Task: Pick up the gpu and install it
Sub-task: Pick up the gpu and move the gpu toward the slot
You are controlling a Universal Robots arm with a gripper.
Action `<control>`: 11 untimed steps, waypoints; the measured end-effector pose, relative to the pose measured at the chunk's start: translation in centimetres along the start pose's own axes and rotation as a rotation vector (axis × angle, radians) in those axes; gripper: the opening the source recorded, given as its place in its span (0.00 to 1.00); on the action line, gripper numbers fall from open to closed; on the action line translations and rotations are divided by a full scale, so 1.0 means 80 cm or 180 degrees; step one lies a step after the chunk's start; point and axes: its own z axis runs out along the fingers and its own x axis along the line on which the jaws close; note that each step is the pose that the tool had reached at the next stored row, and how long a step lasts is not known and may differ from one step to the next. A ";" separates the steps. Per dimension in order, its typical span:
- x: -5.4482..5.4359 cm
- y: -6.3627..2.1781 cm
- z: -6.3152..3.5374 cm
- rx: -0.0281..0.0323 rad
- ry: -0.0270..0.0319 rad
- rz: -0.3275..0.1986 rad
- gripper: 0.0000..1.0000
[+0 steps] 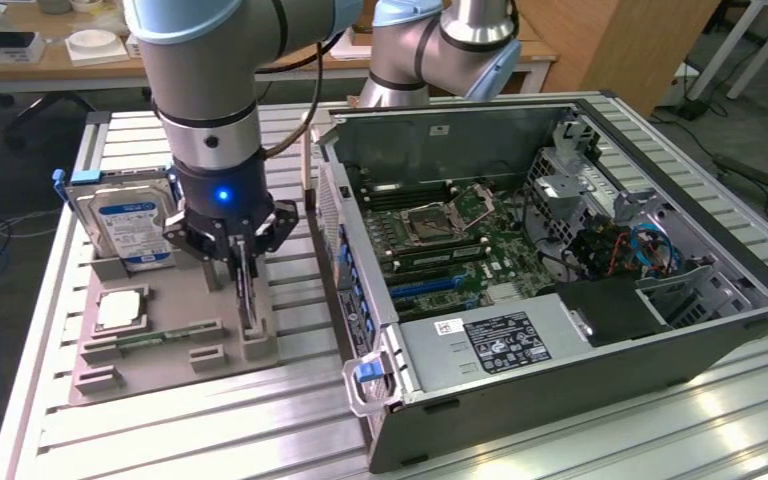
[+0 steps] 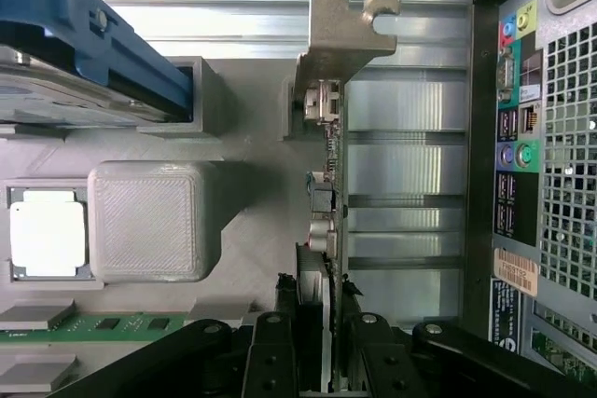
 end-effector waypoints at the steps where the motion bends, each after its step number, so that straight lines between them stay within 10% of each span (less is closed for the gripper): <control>1: 0.000 0.000 -0.001 0.0000 0.0000 0.0000 0.27; 11: 0.000 0.000 -0.019 0.0000 0.0000 0.0000 0.27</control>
